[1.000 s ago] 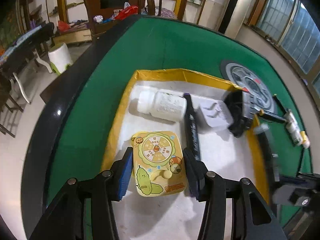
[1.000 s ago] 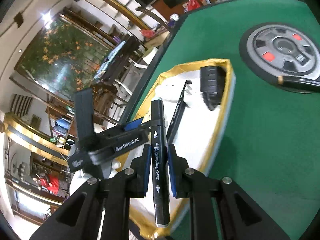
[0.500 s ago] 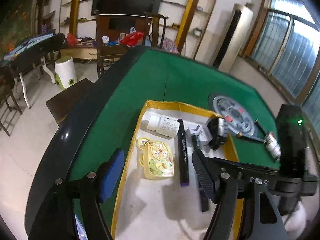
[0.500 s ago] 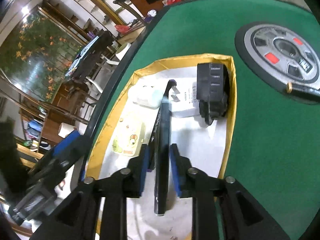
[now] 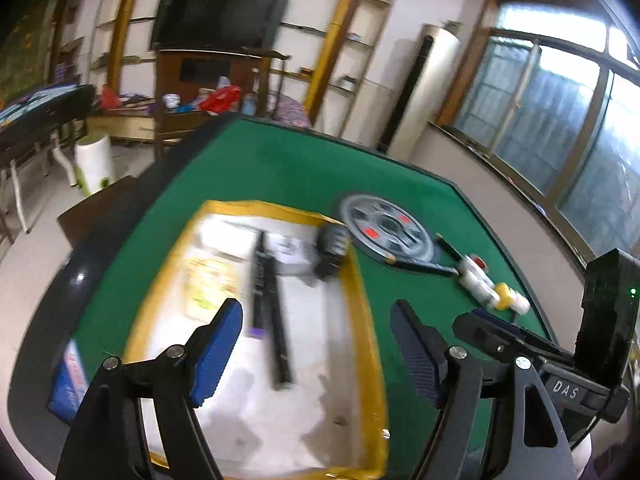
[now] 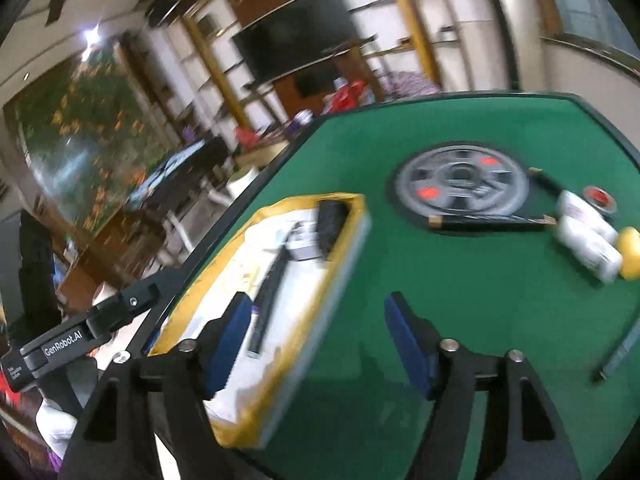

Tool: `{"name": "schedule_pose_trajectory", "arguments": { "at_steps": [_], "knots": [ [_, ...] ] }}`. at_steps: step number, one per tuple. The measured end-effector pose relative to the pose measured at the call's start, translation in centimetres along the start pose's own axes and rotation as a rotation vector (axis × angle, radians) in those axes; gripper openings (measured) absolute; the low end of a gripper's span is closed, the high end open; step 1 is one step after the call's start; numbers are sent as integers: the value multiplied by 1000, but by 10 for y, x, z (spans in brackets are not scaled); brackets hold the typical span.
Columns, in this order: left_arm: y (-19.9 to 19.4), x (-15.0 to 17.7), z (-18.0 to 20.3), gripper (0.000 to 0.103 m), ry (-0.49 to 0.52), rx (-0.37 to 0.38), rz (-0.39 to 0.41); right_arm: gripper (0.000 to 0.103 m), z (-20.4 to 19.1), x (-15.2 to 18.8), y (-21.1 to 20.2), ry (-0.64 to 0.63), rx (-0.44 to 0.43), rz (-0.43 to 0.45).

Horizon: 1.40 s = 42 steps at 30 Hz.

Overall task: Organize rigid objects
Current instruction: 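Open both tools over the tray and swing them back toward the pile, then grasp a black marker with left tool while right tool grasps the white pill bottle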

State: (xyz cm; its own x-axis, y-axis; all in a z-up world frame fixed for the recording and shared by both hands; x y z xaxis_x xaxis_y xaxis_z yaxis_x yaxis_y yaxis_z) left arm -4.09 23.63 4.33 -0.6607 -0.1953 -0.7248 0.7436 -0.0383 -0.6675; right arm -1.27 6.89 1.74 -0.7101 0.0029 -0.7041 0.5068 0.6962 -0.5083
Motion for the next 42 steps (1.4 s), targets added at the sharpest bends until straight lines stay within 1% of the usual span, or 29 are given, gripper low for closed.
{"name": "schedule_pose_trajectory", "arguments": {
  "at_steps": [4, 9, 20, 25, 27, 30, 33, 36, 40, 42],
  "knots": [
    [-4, 15, 33, 80, 55, 31, -21, 71, 36, 15, -31, 82, 40, 35],
    [-10, 29, 62, 79, 99, 59, -43, 71, 67, 19, -56, 157, 49, 79],
    [-15, 41, 110, 79, 227, 62, -45, 71, 98, 23, -84, 237, 43, 140],
    [-5, 54, 132, 79, 266, 81, -87, 72, 125, 29, -98, 308, 57, 170],
    [-1, 60, 143, 79, 285, 93, -105, 72, 138, 29, -108, 328, 67, 196],
    [8, 71, 166, 79, 316, 130, -134, 72, 165, 26, -134, 350, 111, 264],
    [20, 84, 190, 79, 359, 152, -175, 72, 200, 23, -160, 377, 191, 334],
    [36, 96, 217, 79, 400, 164, -221, 72, 237, 16, -178, 408, 252, 384],
    [59, 105, 256, 79, 471, 162, -253, 72, 271, 8, -188, 433, 290, 418],
    [67, 109, 274, 79, 501, 171, -262, 72, 284, 8, -193, 455, 289, 441]
  ]
}}
Point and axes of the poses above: each gripper's, at about its wrist camera, not at the fingertips, and y roughly the way its jaws point, z to its right, x to its underside, the point moved 8 cm from there along y, roughly the way its jaws point, and after that the axes turned 11 degrees about -x, right-handed, at the moved point
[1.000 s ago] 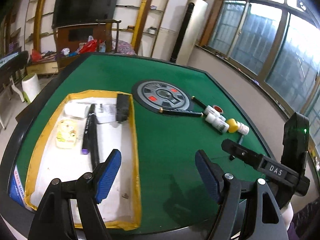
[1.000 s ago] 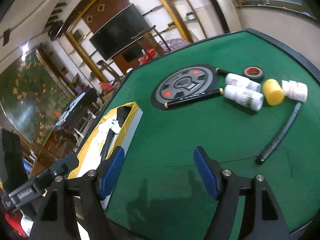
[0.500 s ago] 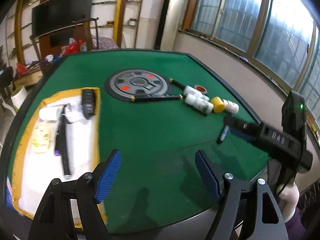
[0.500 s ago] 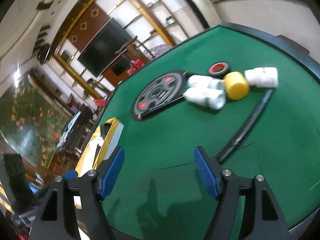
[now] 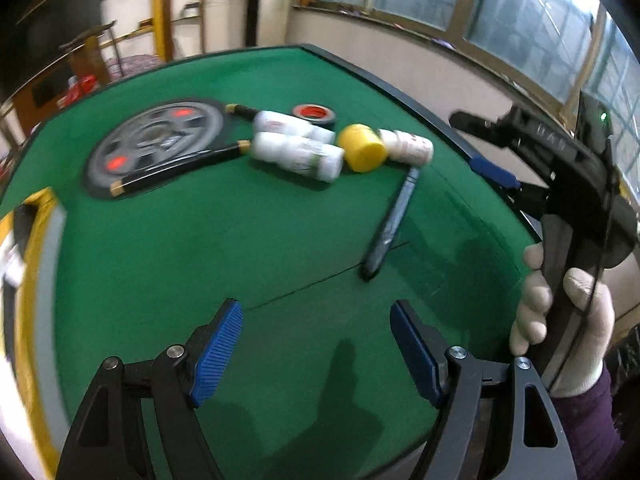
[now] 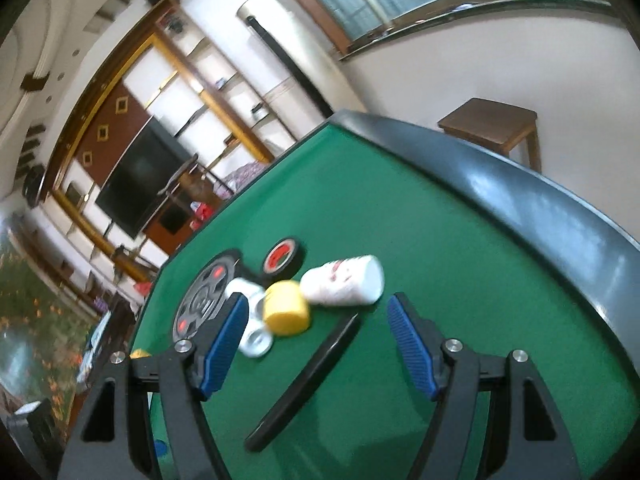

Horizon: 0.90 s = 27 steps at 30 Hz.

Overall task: Organize rigid objects
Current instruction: 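Grasp a black marker with left tool while right tool grasps the white pill bottle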

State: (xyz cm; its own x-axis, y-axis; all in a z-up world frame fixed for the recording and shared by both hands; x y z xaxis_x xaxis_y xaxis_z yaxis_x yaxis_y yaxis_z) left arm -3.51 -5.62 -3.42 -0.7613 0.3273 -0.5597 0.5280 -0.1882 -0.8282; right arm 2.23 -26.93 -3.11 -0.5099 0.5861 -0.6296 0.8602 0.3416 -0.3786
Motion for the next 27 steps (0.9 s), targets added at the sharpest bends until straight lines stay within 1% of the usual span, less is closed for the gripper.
{"name": "schedule_pose_trajectory", "arguments": {
  "at_steps": [1, 4, 6, 10, 11, 12, 13, 14, 15, 16, 19, 21, 25, 27],
  "knots": [
    [8, -6, 9, 79, 19, 2, 0, 72, 4, -3, -1, 19, -12, 12],
    [25, -26, 32, 79, 75, 10, 33, 72, 15, -11, -10, 63, -27, 70],
    [37, -39, 46, 79, 109, 14, 44, 72, 20, -12, -10, 94, -46, 71],
    [68, -55, 77, 78, 170, 41, 6, 72, 20, -12, -11, 94, -58, 77],
    [71, -58, 81, 71, 190, 15, 23, 72, 20, -12, -12, 88, -54, 79],
    [71, -61, 85, 54, 210, 13, 44, 72, 20, -12, -12, 86, -53, 78],
    [70, -62, 88, 42, 212, 24, 43, 72, 20, -12, -10, 84, -54, 73],
    [68, -61, 88, 20, 214, 16, 37, 72, 18, -12, -8, 83, -52, 67],
    [67, -60, 88, 14, 219, 17, 31, 72, 18, -12, -8, 82, -50, 63],
    [64, -56, 86, 14, 222, 22, 28, 72, 17, -12, -7, 80, -50, 60],
    [55, -46, 72, 14, 220, 2, 33, 72, 17, -11, -7, 77, -49, 56],
    [46, -40, 57, 14, 185, 12, 31, 72, 17, -11, -6, 77, -47, 53],
    [16, -25, 25, 14, 146, -6, 67, 73, 18, -10, -5, 75, -39, 43],
    [6, -15, 10, 14, 105, 4, 61, 73, 17, -9, -3, 73, -41, 30]
  ]
}}
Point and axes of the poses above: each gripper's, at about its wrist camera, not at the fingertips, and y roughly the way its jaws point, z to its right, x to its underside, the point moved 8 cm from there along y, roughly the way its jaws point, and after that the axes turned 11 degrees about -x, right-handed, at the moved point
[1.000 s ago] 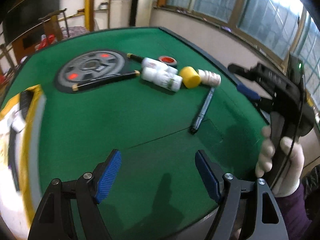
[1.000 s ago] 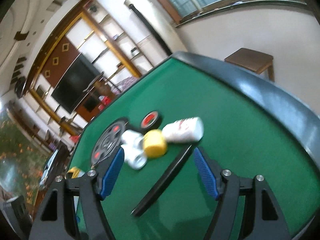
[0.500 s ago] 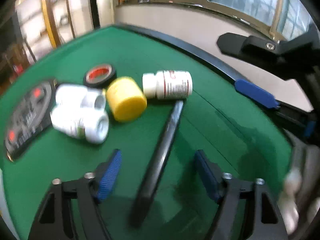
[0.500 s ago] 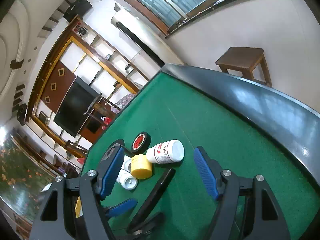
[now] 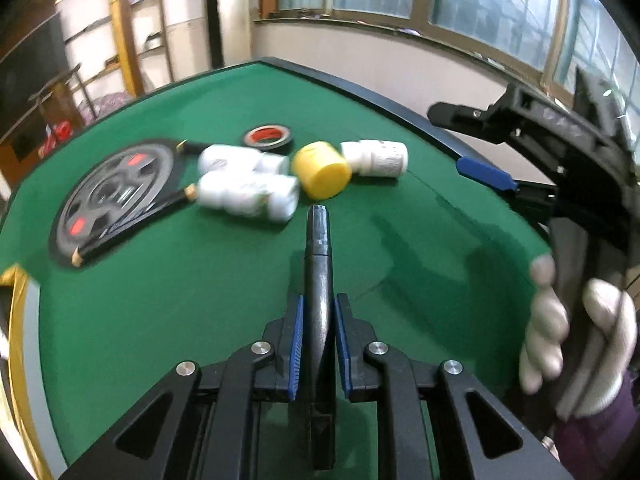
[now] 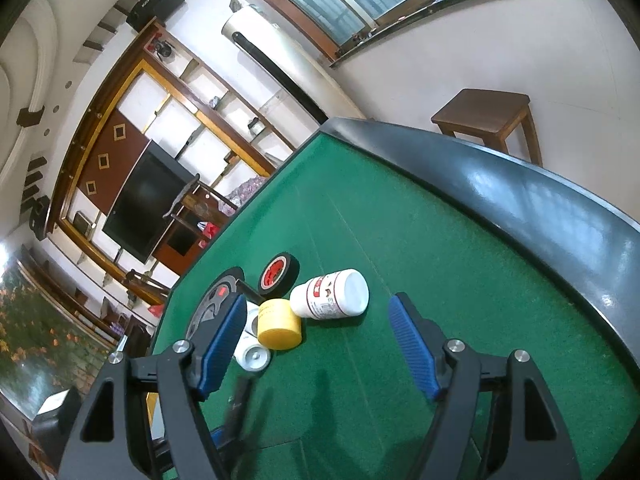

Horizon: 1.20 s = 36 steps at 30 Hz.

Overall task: Organize rigid objects
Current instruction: 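Grasp a black marker with left tool while right tool grasps the white pill bottle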

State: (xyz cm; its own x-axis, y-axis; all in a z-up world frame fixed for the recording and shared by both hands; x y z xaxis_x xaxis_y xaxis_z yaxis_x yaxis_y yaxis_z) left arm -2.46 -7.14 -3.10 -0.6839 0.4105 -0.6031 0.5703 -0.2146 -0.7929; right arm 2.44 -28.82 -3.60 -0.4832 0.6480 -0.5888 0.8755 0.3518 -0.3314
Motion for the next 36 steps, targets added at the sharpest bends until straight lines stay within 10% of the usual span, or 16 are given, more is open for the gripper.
{"name": "schedule_pose_trajectory", "arguments": {
  "at_steps": [10, 17, 27, 29, 31, 36],
  "knots": [
    [18, 26, -11, 15, -84, -9, -33, 73, 0, -5, 20, -41, 44, -168],
    [16, 27, -13, 15, -106, 5, -34, 73, -16, -15, 81, -225, -17, -396],
    [13, 28, -18, 15, -141, 41, -33, 73, -20, 7, 110, -550, 115, -521],
    [13, 29, -18, 15, -139, 40, -33, 67, -18, 7, 115, -609, 153, -535],
    [13, 29, -17, 15, -137, 37, -32, 37, -18, 14, 119, -616, 147, -570],
    [13, 29, -20, 15, -153, 58, -34, 36, -17, 26, 107, -593, 181, -556]
  ]
}}
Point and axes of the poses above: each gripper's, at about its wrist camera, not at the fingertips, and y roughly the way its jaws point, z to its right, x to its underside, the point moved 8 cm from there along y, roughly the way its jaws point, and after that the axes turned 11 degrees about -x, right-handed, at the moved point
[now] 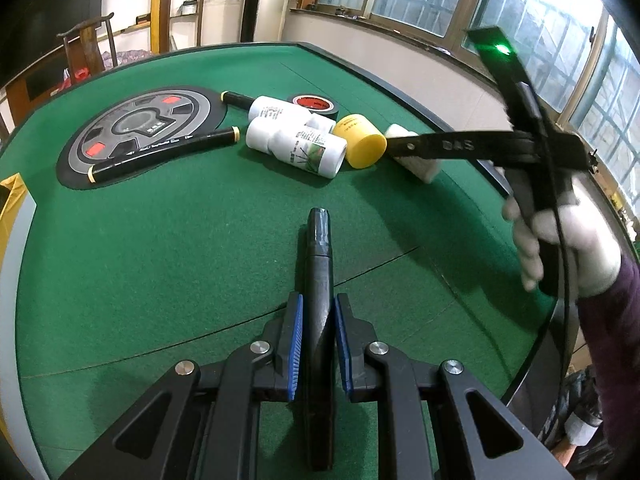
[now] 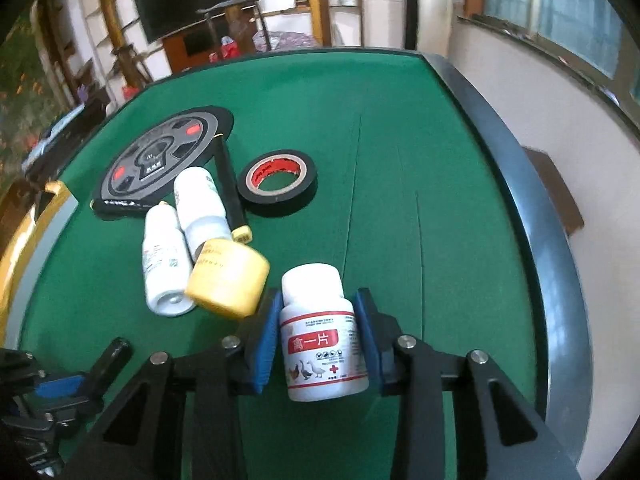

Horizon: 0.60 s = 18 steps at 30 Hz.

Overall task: Organize rigid objects
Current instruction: 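Grasp a black marker with left tool while right tool grasps the white pill bottle, then carry marker with left tool while right tool carries bottle, release both in tray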

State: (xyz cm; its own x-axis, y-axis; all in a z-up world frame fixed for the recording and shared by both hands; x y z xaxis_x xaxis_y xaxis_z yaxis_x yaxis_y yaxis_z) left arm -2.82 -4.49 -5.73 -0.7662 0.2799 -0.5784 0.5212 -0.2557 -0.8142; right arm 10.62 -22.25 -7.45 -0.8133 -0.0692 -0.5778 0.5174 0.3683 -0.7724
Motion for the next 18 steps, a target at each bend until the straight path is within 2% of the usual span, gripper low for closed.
{"name": "schedule_pose_trajectory", "arguments": {
  "at_steps": [5, 10, 15, 18],
  "knots": [
    [-6, 3, -6, 15, -34, 42, -8, 36, -12, 22, -33, 113, -99, 62],
    [-43, 8, -17, 15, -103, 133, 59, 36, -46, 40, -62, 178, -243, 103],
    [-93, 10, -52, 15, -192, 181, 146, 36, -112, 36, -67, 164, -380, 84],
    [-126, 18, -90, 15, -246, 169, 204, 36, -171, 25, -62, 122, -480, 67]
  ]
}}
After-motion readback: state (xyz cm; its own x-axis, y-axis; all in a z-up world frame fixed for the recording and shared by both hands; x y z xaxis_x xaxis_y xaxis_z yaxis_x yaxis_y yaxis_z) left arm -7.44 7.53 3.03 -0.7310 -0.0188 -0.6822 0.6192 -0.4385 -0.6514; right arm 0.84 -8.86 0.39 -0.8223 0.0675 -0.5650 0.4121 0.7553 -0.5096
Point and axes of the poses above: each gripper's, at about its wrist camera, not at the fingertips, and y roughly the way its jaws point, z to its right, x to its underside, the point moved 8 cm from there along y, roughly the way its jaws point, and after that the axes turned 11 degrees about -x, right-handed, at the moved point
